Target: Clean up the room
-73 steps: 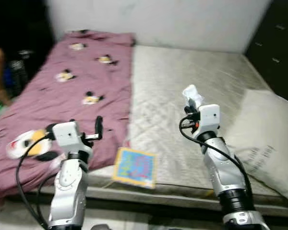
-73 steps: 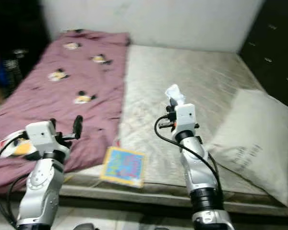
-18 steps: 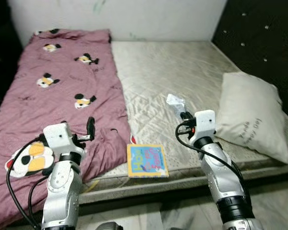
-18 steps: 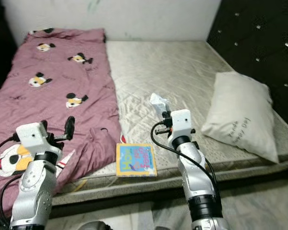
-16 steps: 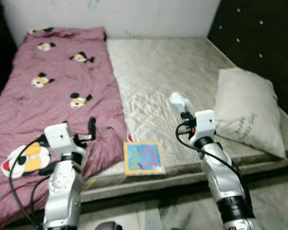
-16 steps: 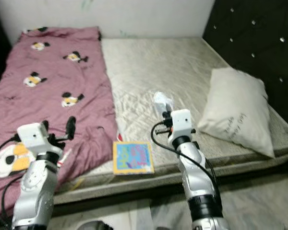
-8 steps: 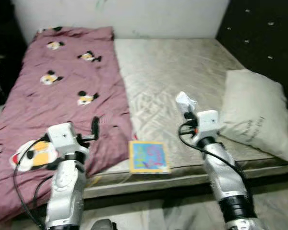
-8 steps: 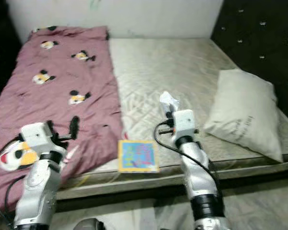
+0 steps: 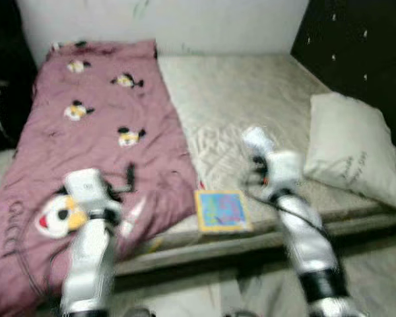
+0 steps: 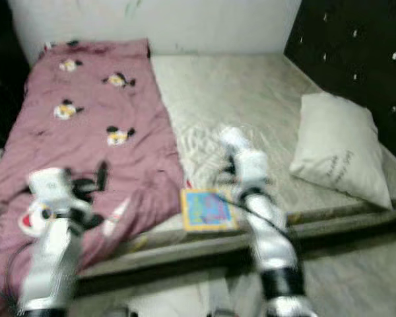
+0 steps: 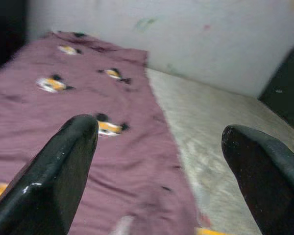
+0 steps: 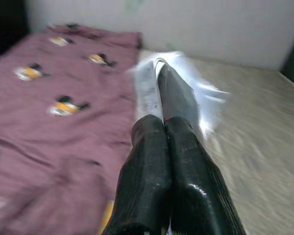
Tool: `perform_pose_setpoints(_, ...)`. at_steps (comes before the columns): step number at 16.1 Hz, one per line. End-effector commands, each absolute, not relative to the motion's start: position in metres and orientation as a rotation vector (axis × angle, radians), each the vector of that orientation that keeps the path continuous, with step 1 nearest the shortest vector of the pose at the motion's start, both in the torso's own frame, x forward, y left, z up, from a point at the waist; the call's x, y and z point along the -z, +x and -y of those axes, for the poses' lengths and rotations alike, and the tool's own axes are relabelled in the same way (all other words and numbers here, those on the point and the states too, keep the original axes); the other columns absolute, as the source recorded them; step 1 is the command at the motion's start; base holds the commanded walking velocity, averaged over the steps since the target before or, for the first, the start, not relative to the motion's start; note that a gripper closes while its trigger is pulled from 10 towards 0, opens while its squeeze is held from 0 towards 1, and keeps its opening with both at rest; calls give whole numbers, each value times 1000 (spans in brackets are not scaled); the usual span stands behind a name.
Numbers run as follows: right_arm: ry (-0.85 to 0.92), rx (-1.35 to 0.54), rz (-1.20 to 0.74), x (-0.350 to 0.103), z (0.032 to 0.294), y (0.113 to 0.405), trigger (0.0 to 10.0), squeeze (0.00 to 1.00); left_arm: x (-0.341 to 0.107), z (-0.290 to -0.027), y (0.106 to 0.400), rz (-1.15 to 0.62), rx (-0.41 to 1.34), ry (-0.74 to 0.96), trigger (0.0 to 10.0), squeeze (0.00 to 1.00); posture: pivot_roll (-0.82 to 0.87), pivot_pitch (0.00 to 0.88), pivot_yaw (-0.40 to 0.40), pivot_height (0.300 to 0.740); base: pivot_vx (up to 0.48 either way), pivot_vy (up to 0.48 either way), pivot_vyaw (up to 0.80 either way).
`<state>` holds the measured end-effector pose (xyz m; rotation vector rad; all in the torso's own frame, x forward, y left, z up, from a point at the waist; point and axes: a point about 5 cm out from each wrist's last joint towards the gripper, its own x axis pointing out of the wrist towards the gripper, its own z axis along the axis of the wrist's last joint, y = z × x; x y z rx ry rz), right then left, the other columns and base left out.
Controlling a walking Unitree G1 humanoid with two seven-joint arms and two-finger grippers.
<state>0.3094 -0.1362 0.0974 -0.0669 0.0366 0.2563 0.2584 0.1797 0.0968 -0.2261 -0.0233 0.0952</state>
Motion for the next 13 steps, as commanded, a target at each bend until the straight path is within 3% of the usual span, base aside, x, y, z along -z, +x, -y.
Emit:
perform_pose_setpoints(1, -88, -234, -32, -99, 148, 310, 10000, 0, -96, -172, 260, 13, -78, -231, 10000, 0, -24, 0, -39, 740, 0, 480, 0)
perform_pose_setpoints(13, -81, -270, -17, -101, 142, 310, 10000, 0, -95, -173, 261, 3, -94, -224, 10000, 0, -32, 7, -35, 740, 0, 480, 0)
